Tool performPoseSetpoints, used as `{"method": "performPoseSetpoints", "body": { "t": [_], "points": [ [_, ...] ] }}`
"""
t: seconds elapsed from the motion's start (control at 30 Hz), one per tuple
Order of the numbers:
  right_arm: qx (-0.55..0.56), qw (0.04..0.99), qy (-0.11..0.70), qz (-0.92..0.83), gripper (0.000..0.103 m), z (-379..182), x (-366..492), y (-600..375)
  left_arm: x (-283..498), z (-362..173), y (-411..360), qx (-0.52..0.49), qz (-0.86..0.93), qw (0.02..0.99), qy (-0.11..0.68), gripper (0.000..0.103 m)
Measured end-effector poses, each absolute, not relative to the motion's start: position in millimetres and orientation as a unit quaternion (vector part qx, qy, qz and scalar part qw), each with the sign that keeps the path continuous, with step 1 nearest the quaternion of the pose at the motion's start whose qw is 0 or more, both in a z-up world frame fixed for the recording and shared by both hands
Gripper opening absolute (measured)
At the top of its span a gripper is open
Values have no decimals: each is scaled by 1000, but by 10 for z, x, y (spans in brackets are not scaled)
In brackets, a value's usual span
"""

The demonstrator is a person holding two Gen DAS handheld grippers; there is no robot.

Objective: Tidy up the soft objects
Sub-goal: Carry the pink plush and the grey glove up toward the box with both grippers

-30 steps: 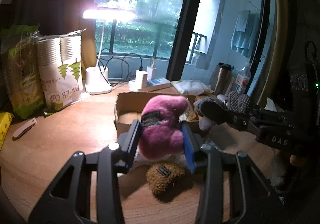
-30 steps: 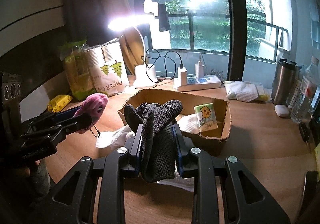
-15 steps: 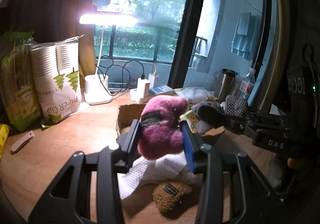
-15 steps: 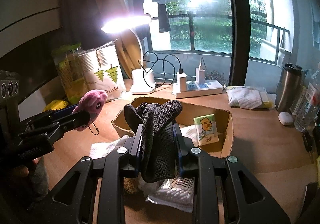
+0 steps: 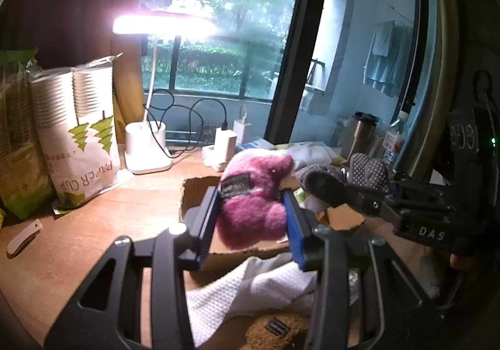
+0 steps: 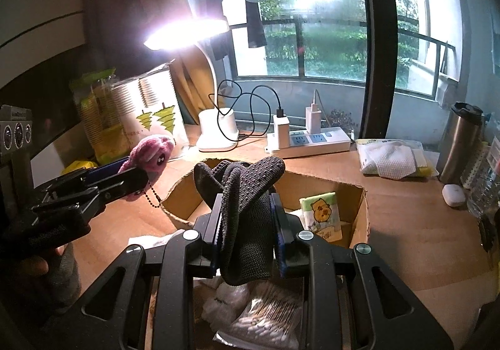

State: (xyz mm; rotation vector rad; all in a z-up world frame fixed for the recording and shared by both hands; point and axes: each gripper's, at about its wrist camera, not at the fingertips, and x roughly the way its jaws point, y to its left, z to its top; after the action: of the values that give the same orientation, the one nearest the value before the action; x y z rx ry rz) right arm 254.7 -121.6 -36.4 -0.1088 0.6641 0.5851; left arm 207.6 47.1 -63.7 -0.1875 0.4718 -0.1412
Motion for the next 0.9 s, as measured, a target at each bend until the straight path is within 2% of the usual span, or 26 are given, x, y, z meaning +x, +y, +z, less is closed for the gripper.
{"method": "performPoseSetpoints", "body": {
  "t": [0.9],
  "points": [
    [-46, 877, 380, 291, 29, -873, 3125, -936, 2706, -1195, 651, -126, -60, 941, 310, 43]
  ]
}}
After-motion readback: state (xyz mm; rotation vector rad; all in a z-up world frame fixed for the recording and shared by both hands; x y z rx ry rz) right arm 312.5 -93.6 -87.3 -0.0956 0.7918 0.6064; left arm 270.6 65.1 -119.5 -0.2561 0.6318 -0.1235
